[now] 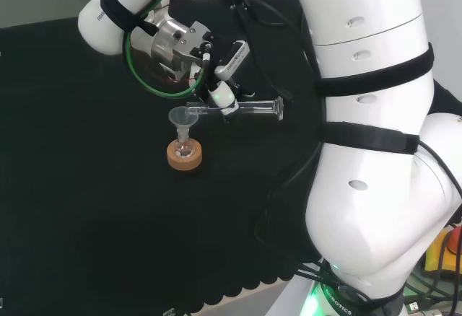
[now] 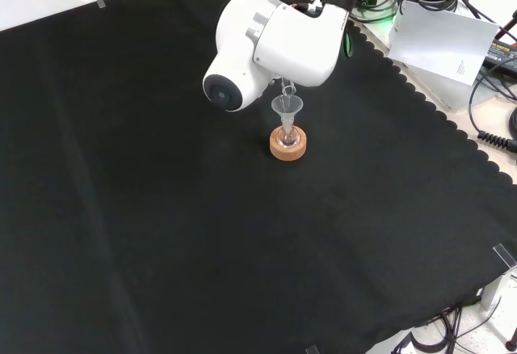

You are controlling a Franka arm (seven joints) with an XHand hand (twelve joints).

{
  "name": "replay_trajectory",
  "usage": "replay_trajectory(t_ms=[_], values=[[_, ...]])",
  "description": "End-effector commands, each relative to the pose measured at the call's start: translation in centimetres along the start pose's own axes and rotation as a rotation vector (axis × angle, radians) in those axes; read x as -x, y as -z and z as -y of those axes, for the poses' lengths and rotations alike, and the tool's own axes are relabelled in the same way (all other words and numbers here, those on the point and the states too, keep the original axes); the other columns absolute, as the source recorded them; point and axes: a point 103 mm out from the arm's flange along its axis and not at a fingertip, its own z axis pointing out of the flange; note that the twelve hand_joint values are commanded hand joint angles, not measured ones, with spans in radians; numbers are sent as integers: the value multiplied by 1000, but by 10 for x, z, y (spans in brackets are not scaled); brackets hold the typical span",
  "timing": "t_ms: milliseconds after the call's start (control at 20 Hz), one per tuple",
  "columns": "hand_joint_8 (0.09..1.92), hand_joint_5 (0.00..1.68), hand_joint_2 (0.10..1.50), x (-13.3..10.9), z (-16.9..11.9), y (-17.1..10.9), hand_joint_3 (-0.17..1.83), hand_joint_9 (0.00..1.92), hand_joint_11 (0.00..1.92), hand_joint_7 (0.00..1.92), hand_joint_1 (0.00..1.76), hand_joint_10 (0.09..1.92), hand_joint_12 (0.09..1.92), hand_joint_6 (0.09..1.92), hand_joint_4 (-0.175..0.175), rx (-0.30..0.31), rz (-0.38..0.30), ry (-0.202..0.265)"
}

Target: Pour the water from the graduated cylinder into the round-bottom flask.

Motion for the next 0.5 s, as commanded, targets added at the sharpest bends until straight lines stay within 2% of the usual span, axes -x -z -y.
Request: replay_trajectory(t_ms=[50,500], values=[[349,985,1120,0,1,0,-2,1454,1258,1255,1154,87,738,1001,-175,-6,8,-7],[345,984,1120,-1,2,0,-1,1455,1260,1257,1154,87,736,1002,-175,-24,19,-11]])
